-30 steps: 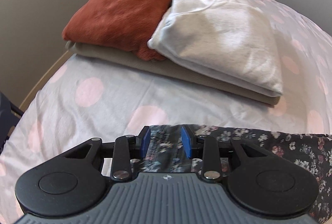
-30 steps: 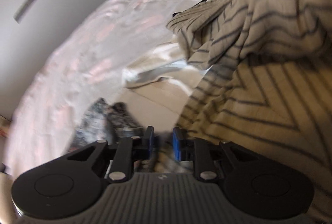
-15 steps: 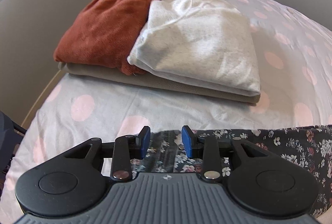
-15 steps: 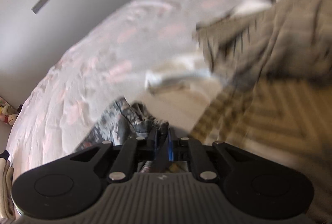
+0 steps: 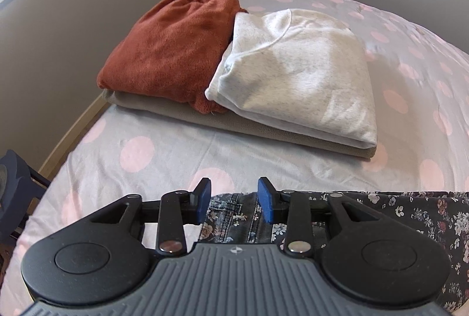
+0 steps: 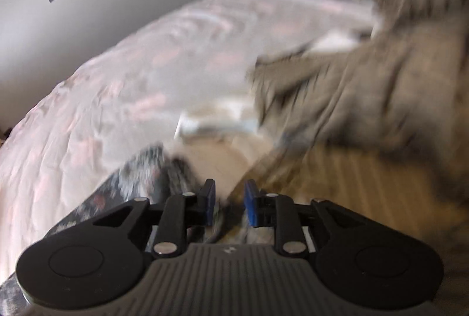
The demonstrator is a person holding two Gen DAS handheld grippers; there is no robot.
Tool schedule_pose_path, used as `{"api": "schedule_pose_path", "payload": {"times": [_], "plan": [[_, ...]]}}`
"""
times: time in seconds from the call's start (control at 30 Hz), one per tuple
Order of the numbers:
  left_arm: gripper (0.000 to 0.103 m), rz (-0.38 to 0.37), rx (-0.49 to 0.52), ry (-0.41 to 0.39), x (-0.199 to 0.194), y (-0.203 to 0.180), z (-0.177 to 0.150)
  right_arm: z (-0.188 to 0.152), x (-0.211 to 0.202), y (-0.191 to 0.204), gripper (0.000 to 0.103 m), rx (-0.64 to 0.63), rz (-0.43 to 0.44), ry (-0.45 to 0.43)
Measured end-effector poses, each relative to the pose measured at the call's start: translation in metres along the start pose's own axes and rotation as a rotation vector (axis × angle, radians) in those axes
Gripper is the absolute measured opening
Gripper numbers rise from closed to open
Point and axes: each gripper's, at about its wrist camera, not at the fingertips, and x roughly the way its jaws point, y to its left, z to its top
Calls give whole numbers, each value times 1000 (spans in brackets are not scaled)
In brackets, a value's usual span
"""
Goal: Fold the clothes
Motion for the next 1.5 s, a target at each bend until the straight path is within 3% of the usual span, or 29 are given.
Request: {"api": "schedule_pose_path", "payload": {"times": [0.1, 0.3, 0.33, 0.37, 0.5, 0.63, 0.7, 0.73, 0.8, 0.87, 0.93, 1.07, 1.23, 1.43, 1.5], "plan": [[37, -5, 15, 47, 13, -7, -7, 7, 5, -9, 30, 81, 92, 41], [37, -14, 56, 143, 39, -22, -21, -1, 30, 7, 32, 77, 71, 94], [37, -14, 63, 153, 41, -23, -23, -2, 28, 8, 12, 77, 67, 78], [37, -14, 70, 163, 43, -24, -26, -3, 25, 9, 3, 71, 66, 60], [37, -9, 76, 180, 46, -23, -30, -1, 9, 9, 0, 38, 46, 3], [37, -13, 51, 196, 52, -18, -32, 7, 4, -1, 1, 62, 72, 10], [38, -15, 48, 206, 56, -19, -33, 9, 8, 0, 12, 63, 95, 38], [40, -21, 51, 218, 59, -20, -35, 8, 13, 1, 32, 64, 103, 57], [42, -36, 60, 247, 65, -23, -38, 7, 23, 4, 48, 55, 111, 82], [42, -40, 76, 271, 71, -26, -42, 4, 34, 8, 43, 42, 102, 107], [42, -43, 92, 294, 76, -30, -47, 1, 42, 11, 22, 40, 99, 129], [44, -45, 87, 305, 83, -31, -50, -2, 30, 18, 12, -7, 89, 75], [46, -53, 90, 298, 88, -33, -48, 1, 13, 14, 10, -30, 34, 20], [46, -41, 106, 289, 91, -39, -44, -4, 34, 12, 10, -30, -18, 68], [44, -34, 129, 287, 88, -42, -42, -5, 38, 12, 17, -33, -37, 81]]}}
